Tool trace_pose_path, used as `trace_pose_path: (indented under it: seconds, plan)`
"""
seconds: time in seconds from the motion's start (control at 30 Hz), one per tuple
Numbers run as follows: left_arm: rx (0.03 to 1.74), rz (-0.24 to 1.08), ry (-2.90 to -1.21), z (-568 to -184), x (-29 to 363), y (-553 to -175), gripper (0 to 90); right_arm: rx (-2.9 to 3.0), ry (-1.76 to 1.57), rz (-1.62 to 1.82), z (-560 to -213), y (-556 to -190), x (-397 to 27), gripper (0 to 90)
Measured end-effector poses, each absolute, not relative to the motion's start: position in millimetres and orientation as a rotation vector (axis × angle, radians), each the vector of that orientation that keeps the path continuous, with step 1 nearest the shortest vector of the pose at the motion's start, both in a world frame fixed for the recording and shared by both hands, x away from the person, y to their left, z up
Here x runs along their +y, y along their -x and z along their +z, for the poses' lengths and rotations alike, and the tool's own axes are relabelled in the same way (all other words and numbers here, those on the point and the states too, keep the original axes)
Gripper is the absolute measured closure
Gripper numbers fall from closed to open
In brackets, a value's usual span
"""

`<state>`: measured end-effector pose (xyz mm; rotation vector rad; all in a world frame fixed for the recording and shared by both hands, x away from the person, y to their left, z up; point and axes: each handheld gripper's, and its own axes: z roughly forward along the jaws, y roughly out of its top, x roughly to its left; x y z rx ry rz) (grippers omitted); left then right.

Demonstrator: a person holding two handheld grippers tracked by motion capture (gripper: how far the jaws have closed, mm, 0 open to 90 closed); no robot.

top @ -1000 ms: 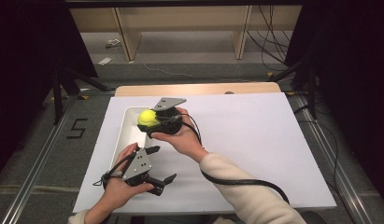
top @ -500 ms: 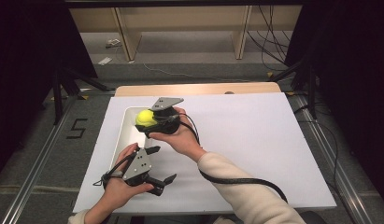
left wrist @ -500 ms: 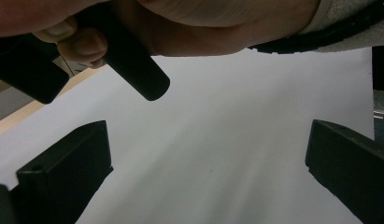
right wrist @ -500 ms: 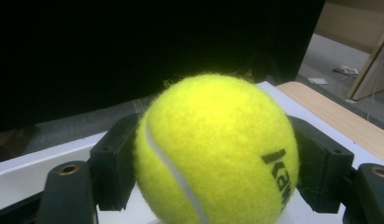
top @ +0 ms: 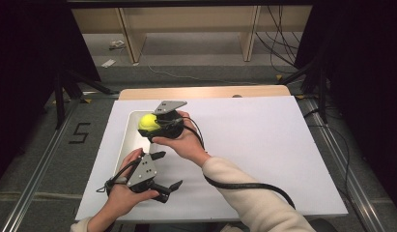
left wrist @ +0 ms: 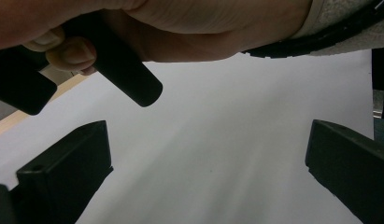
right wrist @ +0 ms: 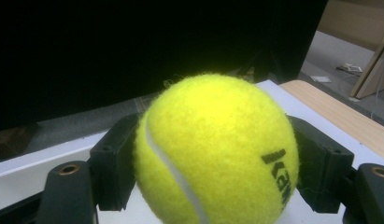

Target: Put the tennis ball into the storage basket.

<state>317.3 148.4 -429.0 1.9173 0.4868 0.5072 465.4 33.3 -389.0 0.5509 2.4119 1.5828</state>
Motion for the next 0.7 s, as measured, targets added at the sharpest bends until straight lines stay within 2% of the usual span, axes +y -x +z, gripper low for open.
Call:
trace_pose_path:
  seconds: [0.7]
  plan:
    - [0.486, 0.505, -1.919, -429.1, 148.4, -317.3, 0.0, 2.442, -0.562, 1.568, -391.0, -472.7, 38.0, 26.6]
